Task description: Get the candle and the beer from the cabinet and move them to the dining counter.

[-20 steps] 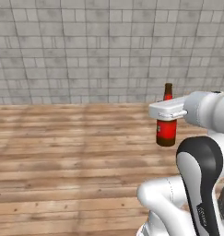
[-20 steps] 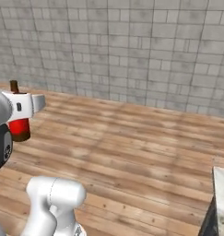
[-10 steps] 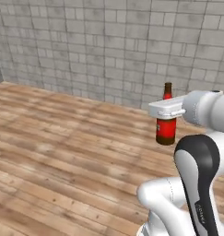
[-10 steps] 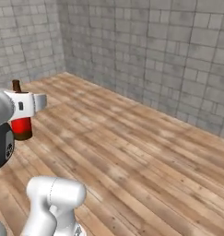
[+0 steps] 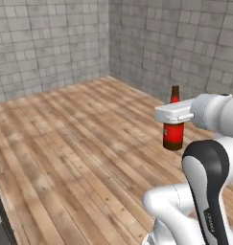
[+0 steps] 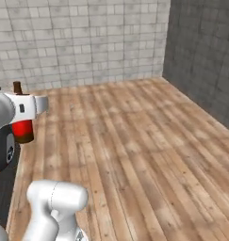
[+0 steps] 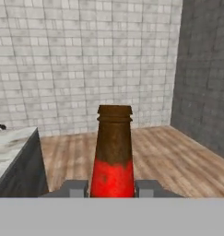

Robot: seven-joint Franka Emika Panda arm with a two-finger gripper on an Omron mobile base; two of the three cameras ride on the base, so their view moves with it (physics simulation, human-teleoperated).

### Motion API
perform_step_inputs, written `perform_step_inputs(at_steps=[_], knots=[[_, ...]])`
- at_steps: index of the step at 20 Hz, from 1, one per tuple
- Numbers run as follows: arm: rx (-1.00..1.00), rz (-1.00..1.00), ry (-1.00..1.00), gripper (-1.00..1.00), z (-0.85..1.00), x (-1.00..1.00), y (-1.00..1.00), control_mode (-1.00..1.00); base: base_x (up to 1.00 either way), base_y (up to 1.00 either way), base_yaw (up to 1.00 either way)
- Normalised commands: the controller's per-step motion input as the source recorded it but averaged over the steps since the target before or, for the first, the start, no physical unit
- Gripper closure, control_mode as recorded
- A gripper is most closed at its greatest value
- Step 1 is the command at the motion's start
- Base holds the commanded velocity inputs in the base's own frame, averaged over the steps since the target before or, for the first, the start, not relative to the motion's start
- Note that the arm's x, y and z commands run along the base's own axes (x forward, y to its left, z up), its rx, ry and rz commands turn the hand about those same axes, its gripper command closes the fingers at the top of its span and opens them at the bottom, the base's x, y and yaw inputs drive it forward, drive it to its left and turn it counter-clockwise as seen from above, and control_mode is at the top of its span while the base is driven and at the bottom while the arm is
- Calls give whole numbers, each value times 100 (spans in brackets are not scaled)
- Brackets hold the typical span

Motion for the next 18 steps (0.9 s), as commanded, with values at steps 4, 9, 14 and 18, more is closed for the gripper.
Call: perform_step_inputs(at_steps=[4, 9, 14, 18], knots=[[0, 0, 0, 100, 0, 0, 0, 100, 75, -9, 82], [0, 0, 0, 100, 0, 0, 0, 100, 85, -34, 70], [0, 0, 0, 100, 0, 0, 0, 100, 100, -62, 52], [0, 0, 0, 100, 0, 0, 0, 100, 92, -72, 50]])
